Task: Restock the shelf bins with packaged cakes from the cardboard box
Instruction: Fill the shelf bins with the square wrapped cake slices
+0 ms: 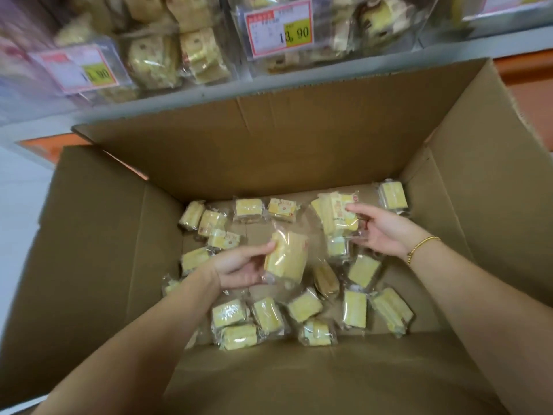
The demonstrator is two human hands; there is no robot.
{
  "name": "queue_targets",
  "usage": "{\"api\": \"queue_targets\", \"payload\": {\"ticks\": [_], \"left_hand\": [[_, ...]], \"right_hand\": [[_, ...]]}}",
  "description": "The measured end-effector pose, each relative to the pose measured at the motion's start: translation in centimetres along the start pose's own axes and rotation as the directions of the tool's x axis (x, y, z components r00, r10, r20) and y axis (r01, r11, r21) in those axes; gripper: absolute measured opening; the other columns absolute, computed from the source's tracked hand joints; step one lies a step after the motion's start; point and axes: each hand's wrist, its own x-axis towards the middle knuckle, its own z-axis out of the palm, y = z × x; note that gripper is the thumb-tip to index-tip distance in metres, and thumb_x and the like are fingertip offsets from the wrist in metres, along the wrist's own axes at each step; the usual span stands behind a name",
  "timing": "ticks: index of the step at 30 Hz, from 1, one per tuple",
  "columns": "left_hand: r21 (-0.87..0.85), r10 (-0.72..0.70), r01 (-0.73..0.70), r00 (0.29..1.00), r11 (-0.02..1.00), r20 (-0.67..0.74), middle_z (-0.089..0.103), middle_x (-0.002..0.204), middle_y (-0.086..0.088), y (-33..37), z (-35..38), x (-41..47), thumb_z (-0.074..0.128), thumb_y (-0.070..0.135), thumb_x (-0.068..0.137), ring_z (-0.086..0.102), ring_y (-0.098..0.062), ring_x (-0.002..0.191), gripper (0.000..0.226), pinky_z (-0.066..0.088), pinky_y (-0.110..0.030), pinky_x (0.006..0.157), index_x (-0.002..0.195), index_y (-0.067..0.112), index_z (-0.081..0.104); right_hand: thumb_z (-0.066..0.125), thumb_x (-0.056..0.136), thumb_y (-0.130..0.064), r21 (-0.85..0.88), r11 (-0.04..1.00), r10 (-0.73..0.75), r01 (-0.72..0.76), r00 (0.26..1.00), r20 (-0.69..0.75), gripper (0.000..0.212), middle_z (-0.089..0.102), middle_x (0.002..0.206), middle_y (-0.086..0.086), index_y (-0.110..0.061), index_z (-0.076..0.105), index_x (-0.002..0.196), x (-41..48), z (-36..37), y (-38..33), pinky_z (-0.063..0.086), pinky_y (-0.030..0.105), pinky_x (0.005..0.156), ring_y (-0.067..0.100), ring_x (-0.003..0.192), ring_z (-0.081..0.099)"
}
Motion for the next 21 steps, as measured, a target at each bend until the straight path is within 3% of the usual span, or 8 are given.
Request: {"api": "queue_targets", "payload": {"ticks": [2,5,9,12,14,16,18,21], "left_hand": [[-0.076,0.110,-0.107,0.993,0.991,0.040,0.063,0.122,-0.019,2.1,1.0,-0.9,0.092,0.033,0.058,0.063,-0.032,0.109,0.068,0.049,-0.053,0.095,0.117,0.007,0.069],[-0.164,0.220,-0.208,0.974,0.964,0.056,0.070,0.108,-0.014,4.5,2.1,-2.3,0.095,0.034,0.051,0.070,-0.025,0.095,0.065,0.058,-0.043,0.080,0.106,0.007,0.074],[-0.109,0.311,-0.302,0.946,0.947,0.087,0.062,0.123,-0.020,6.7,3.7,-5.3,0.092,0.029,0.060,0.067,-0.029,0.101,0.068,0.059,-0.043,0.073,0.119,0.005,0.067],[-0.105,0.374,-0.372,0.928,0.922,-0.005,0.071,0.099,-0.021,7.4,4.8,-7.6,0.099,0.011,0.030,0.072,-0.032,0.084,0.069,0.059,-0.040,0.055,0.095,0.000,0.076],[-0.111,0.403,-0.405,0.914,0.907,-0.042,0.069,0.103,-0.025,7.9,5.6,-9.0,0.099,0.009,0.023,0.071,-0.036,0.087,0.086,0.059,-0.045,0.060,0.104,-0.001,0.069],[-0.086,0.422,-0.422,0.907,0.903,-0.017,0.061,0.117,-0.032,8.6,6.9,-10.4,0.097,0.007,0.035,0.067,-0.039,0.099,0.092,0.058,-0.051,0.073,0.119,0.000,0.058],[0.015,0.420,-0.420,0.905,0.907,-0.071,0.065,0.113,-0.028,9.2,8.5,-11.3,0.091,0.010,0.048,0.069,-0.035,0.095,0.077,0.058,-0.049,0.078,0.117,0.003,0.057],[0.408,0.416,-0.292,0.873,0.865,-0.256,0.072,0.096,-0.014,9.7,10.6,-12.3,0.077,0.036,0.064,0.070,-0.025,0.088,0.060,0.056,-0.040,0.081,0.111,0.003,0.060]], "right_hand": [[0.069,0.074,-0.024,-0.040,0.999,-0.031,0.032,0.999,0.014,0.033,0.071,0.092,0.005,-0.013,0.065,0.105,-1.1,1.6,-2.5,0.050,0.038,0.095,0.017,0.078,0.069],[0.067,0.073,-0.022,0.008,0.997,-0.078,0.078,0.996,0.045,0.036,0.072,0.095,0.008,-0.010,0.066,0.106,-2.9,3.9,-5.2,0.054,0.036,0.085,0.020,0.083,0.068],[0.063,0.078,-0.023,0.138,0.976,-0.185,0.168,0.976,0.117,0.027,0.069,0.096,0.008,-0.009,0.067,0.101,-5.7,6.0,-6.8,0.058,0.031,0.078,0.020,0.085,0.068],[0.063,0.078,-0.023,0.131,0.971,-0.218,0.200,0.966,0.142,0.033,0.067,0.098,0.009,-0.008,0.065,0.107,-7.7,7.3,-7.3,0.058,0.031,0.079,0.020,0.088,0.066],[0.064,0.077,-0.023,0.120,0.966,-0.244,0.228,0.959,0.147,0.037,0.068,0.102,0.010,-0.006,0.065,0.110,-8.9,8.1,-7.6,0.055,0.034,0.085,0.020,0.089,0.068],[0.063,0.078,-0.021,0.152,0.956,-0.276,0.251,0.946,0.172,0.031,0.071,0.099,0.011,-0.006,0.071,0.103,-10.2,8.9,-7.7,0.058,0.037,0.082,0.021,0.087,0.071],[0.067,0.077,-0.021,0.201,0.949,-0.286,0.244,0.935,0.212,0.026,0.072,0.099,0.013,-0.005,0.077,0.095,-11.6,9.6,-7.4,0.061,0.038,0.070,0.022,0.087,0.072],[0.086,0.064,-0.018,0.245,0.946,-0.282,0.213,0.913,0.296,0.060,0.065,0.119,0.020,-0.002,0.067,0.119,-13.1,10.5,-6.7,0.060,0.037,0.068,0.032,0.108,0.065]]}}
